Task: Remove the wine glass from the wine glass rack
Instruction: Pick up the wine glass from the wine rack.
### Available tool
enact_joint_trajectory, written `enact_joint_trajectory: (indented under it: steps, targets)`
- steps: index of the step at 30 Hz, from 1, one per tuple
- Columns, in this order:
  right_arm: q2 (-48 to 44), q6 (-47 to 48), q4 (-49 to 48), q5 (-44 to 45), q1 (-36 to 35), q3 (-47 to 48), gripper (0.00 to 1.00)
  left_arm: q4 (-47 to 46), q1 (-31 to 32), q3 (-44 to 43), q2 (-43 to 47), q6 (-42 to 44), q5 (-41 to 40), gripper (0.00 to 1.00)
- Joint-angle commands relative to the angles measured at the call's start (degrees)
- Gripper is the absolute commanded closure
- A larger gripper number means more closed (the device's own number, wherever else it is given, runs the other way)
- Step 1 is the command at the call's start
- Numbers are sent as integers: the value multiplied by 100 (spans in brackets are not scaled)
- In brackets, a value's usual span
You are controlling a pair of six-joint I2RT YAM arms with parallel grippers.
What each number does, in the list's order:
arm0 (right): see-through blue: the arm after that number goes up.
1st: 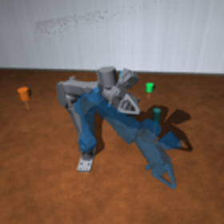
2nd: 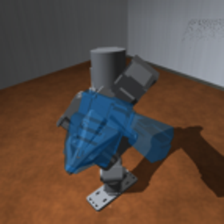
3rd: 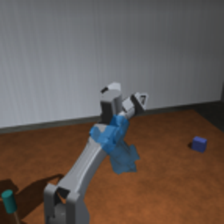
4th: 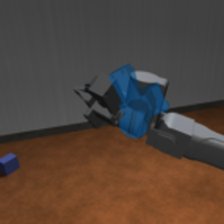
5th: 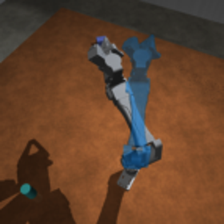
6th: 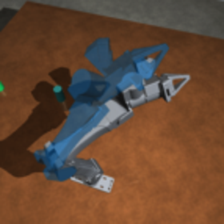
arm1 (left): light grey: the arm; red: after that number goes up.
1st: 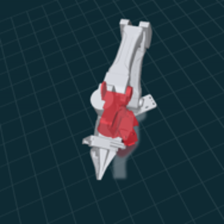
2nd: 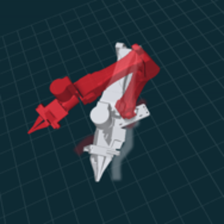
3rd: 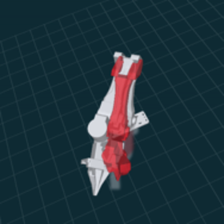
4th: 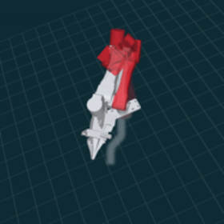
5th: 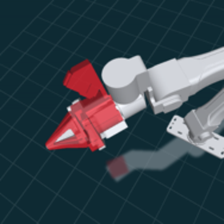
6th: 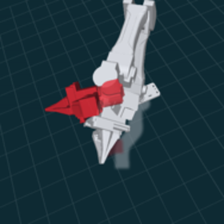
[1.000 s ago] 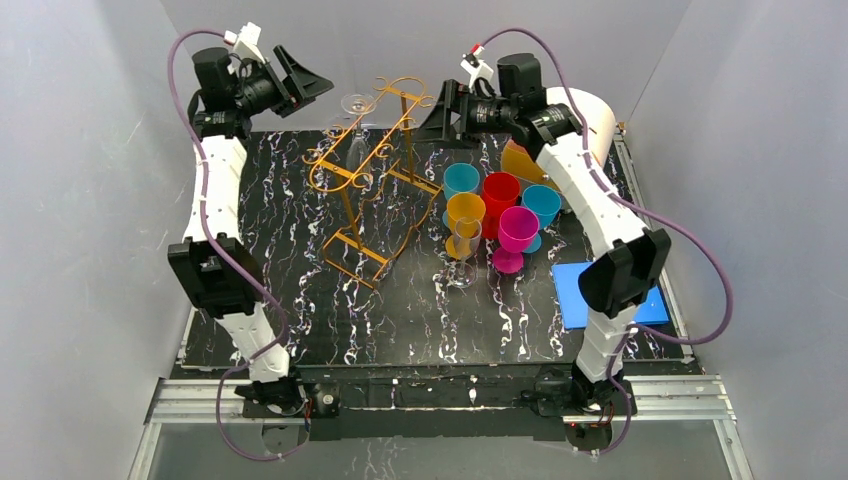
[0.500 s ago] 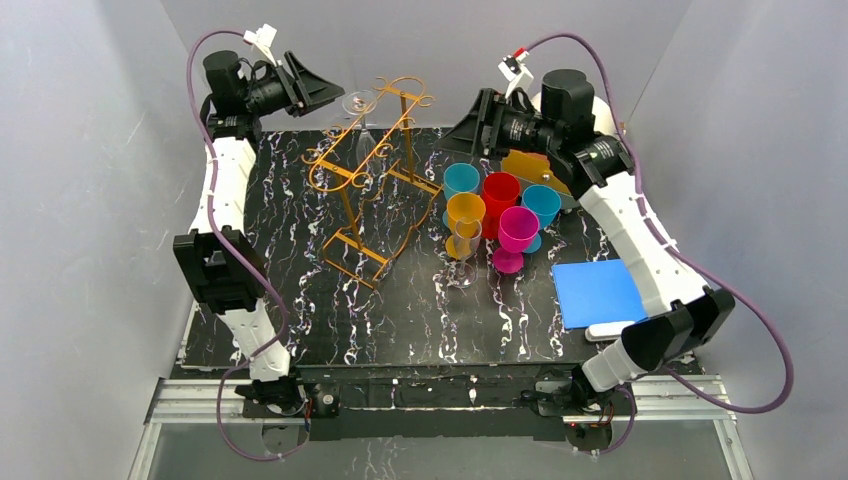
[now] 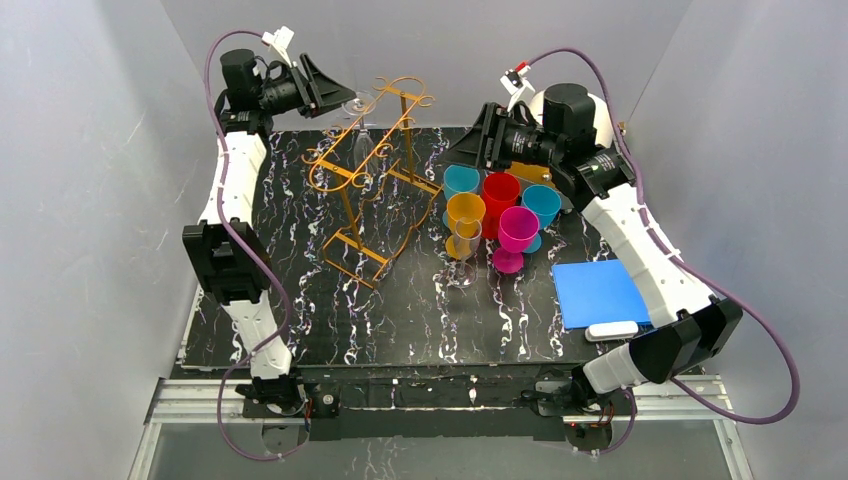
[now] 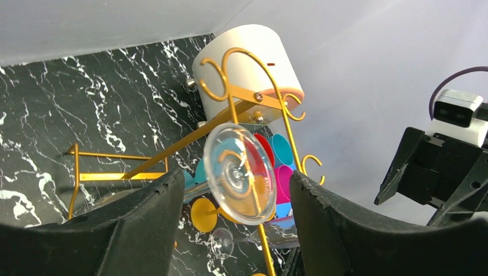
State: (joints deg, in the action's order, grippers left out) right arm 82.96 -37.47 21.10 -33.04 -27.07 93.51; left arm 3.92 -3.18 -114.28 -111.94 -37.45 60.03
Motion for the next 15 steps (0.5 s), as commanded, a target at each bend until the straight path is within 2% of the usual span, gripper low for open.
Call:
enact_joint_trajectory:
  steps: [1,3,7,15]
  targets:
    - [-174,451,225,-71,-18,266,34,239,55,-31,119,290,32,38]
    - [-255,510,240,63,-18,169,33,485,97,-138,63,482,-20,39]
    - [-422,609,214,319,-18,-30,32,743,100,-458,-151,530,-66,54]
    - [-509,846,337,550,-25,-48,25,936,171,-608,-238,602,-112,56]
